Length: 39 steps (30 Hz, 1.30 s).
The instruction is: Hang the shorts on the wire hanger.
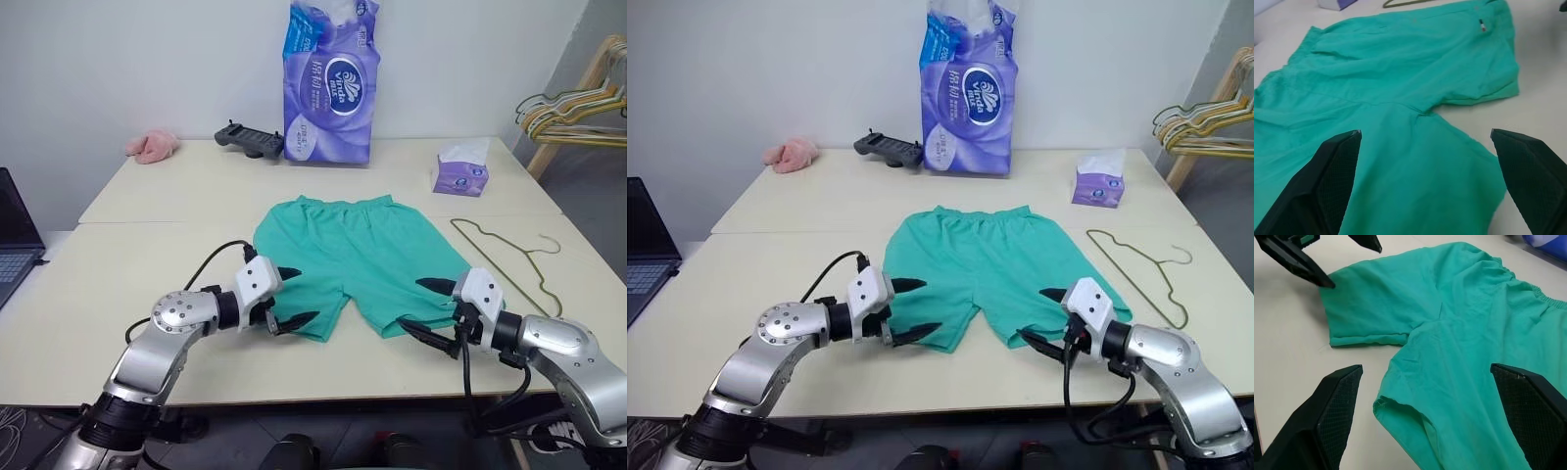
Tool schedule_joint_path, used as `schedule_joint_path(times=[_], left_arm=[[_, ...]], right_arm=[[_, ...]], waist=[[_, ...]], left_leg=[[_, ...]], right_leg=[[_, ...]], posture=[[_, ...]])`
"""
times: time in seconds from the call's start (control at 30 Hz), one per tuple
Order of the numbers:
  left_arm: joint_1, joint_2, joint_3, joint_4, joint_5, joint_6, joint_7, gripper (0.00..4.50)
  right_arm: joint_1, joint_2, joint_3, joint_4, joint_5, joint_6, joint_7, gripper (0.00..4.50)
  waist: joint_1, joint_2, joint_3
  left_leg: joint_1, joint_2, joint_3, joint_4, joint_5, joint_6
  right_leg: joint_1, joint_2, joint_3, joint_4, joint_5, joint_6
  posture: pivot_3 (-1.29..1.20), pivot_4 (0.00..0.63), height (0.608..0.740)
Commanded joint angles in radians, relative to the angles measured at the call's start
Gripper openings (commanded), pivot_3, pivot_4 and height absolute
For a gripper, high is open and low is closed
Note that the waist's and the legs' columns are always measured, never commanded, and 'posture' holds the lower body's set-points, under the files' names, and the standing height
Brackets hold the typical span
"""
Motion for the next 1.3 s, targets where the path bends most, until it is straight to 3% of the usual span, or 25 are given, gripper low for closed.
schedule_joint_path(times=[0.03,0.33,0.57,1.03,1.07,1.3], left_arm=[[0.008,0.007,-0.042,0.002,0.045,-0.031,-0.010,4.50],[-0.001,0.011,-0.159,0.095,0.184,-0.086,-0.019,4.50],[-0.051,-0.011,-0.183,0.163,0.230,-0.102,-0.010,4.50],[-0.080,-0.021,-0.179,0.191,0.221,-0.087,-0.040,0.22],[-0.085,-0.017,-0.176,0.199,0.224,-0.093,-0.041,0.03],[-0.160,0.092,-0.148,0.325,0.289,-0.252,-0.070,0.03]], right_arm=[[-0.010,0.011,-0.006,-0.029,0.006,-0.016,-0.020,4.46],[-0.030,0.041,-0.026,-0.066,0.057,0.050,-0.073,4.46],[-0.031,0.035,-0.027,-0.074,0.055,0.059,-0.086,4.46],[-0.031,0.031,-0.041,-0.067,0.054,0.057,-0.099,4.50],[-0.032,0.031,-0.041,-0.066,0.053,0.056,-0.099,4.50],[-0.045,0.031,-0.033,-0.055,0.049,0.051,-0.090,4.50]], waist=[[0.000,0.000,0.000],[0.000,0.000,0.000],[-0.005,0.001,-0.003],[-0.019,0.001,-0.003],[-0.019,0.001,-0.003],[-0.021,0.001,-0.003]], left_leg=[[0.000,0.000,0.000,0.000,0.000,0.000],[0.000,0.000,0.000,0.000,0.000,0.000],[0.001,0.000,0.000,0.001,0.000,0.000],[0.001,0.000,0.000,0.001,0.000,0.000],[0.001,0.000,0.000,0.001,0.000,0.000],[0.001,0.001,0.000,0.001,0.000,0.000]], right_leg=[[0.000,0.000,0.000,0.000,0.000,0.000],[0.000,0.000,0.000,0.001,0.000,0.000],[0.001,0.000,0.000,0.000,0.003,0.002],[0.001,0.000,0.000,0.000,0.003,0.002],[0.001,0.000,0.000,0.000,0.003,0.002],[0.000,0.001,0.000,0.001,0.003,0.001]], posture=[[0.05,0.036,0.740],[0.03,0.025,0.740],[0.01,0.026,0.740],[0.00,0.031,0.740],[0.00,0.032,0.740],[0.01,0.037,0.740]])
